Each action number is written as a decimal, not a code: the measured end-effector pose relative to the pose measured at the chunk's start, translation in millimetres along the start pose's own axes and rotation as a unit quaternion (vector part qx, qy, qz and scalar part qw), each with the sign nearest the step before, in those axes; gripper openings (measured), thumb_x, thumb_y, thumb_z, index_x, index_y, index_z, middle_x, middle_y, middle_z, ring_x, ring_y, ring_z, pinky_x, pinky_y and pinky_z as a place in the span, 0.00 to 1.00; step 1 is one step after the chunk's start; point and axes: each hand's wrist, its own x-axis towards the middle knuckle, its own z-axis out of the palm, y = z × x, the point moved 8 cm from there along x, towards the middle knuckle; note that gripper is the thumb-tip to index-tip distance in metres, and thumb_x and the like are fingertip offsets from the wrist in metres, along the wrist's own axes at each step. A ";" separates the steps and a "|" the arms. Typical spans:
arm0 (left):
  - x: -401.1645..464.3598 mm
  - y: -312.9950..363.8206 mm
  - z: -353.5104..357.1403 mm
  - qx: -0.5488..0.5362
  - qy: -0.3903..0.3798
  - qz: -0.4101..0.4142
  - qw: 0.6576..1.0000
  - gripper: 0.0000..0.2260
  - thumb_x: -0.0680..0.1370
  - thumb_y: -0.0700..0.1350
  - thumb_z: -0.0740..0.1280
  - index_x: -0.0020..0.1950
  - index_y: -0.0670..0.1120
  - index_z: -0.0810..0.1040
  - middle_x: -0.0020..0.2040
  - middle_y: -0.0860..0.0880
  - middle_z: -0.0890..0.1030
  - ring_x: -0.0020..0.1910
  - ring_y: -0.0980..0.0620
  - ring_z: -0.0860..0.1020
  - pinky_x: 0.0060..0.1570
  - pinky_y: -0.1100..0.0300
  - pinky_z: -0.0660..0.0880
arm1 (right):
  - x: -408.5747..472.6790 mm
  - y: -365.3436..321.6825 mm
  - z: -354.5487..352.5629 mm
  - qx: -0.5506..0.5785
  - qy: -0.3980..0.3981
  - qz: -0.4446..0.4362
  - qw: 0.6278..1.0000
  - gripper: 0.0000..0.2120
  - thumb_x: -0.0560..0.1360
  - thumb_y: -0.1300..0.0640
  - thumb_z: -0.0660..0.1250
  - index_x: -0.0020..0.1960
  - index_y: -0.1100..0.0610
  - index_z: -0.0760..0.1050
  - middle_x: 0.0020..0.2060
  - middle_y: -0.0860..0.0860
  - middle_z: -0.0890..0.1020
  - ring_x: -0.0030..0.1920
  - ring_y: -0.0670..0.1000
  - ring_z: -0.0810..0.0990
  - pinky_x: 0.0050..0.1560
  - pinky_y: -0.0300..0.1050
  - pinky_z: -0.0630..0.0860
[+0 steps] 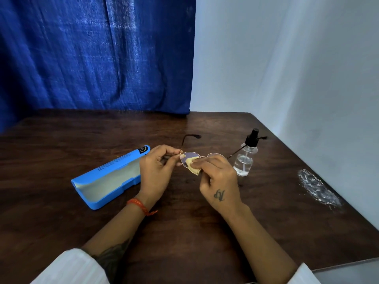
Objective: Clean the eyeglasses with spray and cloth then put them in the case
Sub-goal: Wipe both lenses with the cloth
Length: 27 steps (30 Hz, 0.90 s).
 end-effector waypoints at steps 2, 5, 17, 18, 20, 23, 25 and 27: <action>0.0 3.5 1.3 0.011 -0.004 0.022 1.000 0.08 0.71 0.32 0.70 0.42 0.45 0.79 0.40 0.41 0.82 0.35 0.54 0.81 0.36 0.71 0.75 | 0.0 2.1 -0.9 -0.037 0.011 0.005 0.999 0.17 0.64 0.68 0.57 0.43 0.61 0.83 0.39 0.50 0.85 0.42 0.52 0.78 0.45 0.42 0.76; -2.7 12.1 3.6 0.045 -0.008 0.070 0.997 0.07 0.70 0.32 0.70 0.42 0.44 0.79 0.40 0.43 0.81 0.36 0.53 0.80 0.36 0.70 0.76 | -0.3 1.7 4.7 -0.090 0.019 0.030 0.995 0.17 0.64 0.67 0.57 0.46 0.61 0.82 0.39 0.52 0.85 0.40 0.53 0.77 0.44 0.44 0.76; -2.9 12.4 -5.7 0.093 0.033 0.100 0.990 0.04 0.72 0.35 0.70 0.41 0.42 0.78 0.38 0.47 0.79 0.35 0.53 0.79 0.36 0.67 0.76 | -2.5 -4.8 6.1 -0.029 -0.003 -0.002 1.000 0.16 0.64 0.67 0.57 0.41 0.61 0.82 0.37 0.51 0.84 0.40 0.54 0.79 0.46 0.43 0.75; -2.7 13.0 -6.2 0.099 0.034 0.102 0.989 0.04 0.71 0.35 0.70 0.41 0.43 0.78 0.38 0.48 0.78 0.35 0.53 0.79 0.37 0.65 0.77 | -2.7 -3.0 4.8 -0.044 0.001 -0.008 0.999 0.16 0.64 0.67 0.57 0.41 0.62 0.82 0.37 0.51 0.84 0.39 0.54 0.79 0.45 0.45 0.76; -2.5 14.1 -5.5 0.103 0.030 0.109 0.988 0.04 0.72 0.35 0.70 0.41 0.43 0.78 0.38 0.49 0.78 0.36 0.53 0.79 0.36 0.66 0.76 | -1.5 0.8 2.4 -0.071 0.013 0.000 0.997 0.16 0.64 0.66 0.57 0.43 0.62 0.82 0.37 0.52 0.84 0.38 0.55 0.78 0.42 0.49 0.77; -3.7 17.8 -2.4 0.101 0.021 0.123 0.987 0.06 0.72 0.34 0.70 0.42 0.44 0.78 0.39 0.48 0.78 0.37 0.54 0.79 0.36 0.71 0.75 | 0.0 -1.0 6.2 -0.085 0.015 0.023 0.996 0.17 0.65 0.67 0.57 0.46 0.63 0.82 0.40 0.54 0.85 0.38 0.55 0.78 0.41 0.49 0.77; -5.8 20.1 0.3 0.108 0.013 0.136 0.985 0.06 0.71 0.33 0.69 0.42 0.43 0.78 0.39 0.49 0.78 0.37 0.54 0.79 0.36 0.72 0.74 | -0.1 -3.0 14.3 -0.083 -0.006 0.037 0.996 0.19 0.66 0.65 0.56 0.50 0.64 0.81 0.44 0.55 0.84 0.41 0.55 0.79 0.47 0.45 0.76; -7.2 19.4 1.9 0.114 0.008 0.140 0.984 0.05 0.71 0.33 0.69 0.42 0.43 0.78 0.39 0.50 0.77 0.37 0.54 0.78 0.37 0.69 0.75 | -0.3 -2.6 20.2 -0.071 -0.027 0.046 0.996 0.19 0.68 0.65 0.55 0.52 0.64 0.81 0.47 0.55 0.84 0.44 0.54 0.80 0.51 0.43 0.75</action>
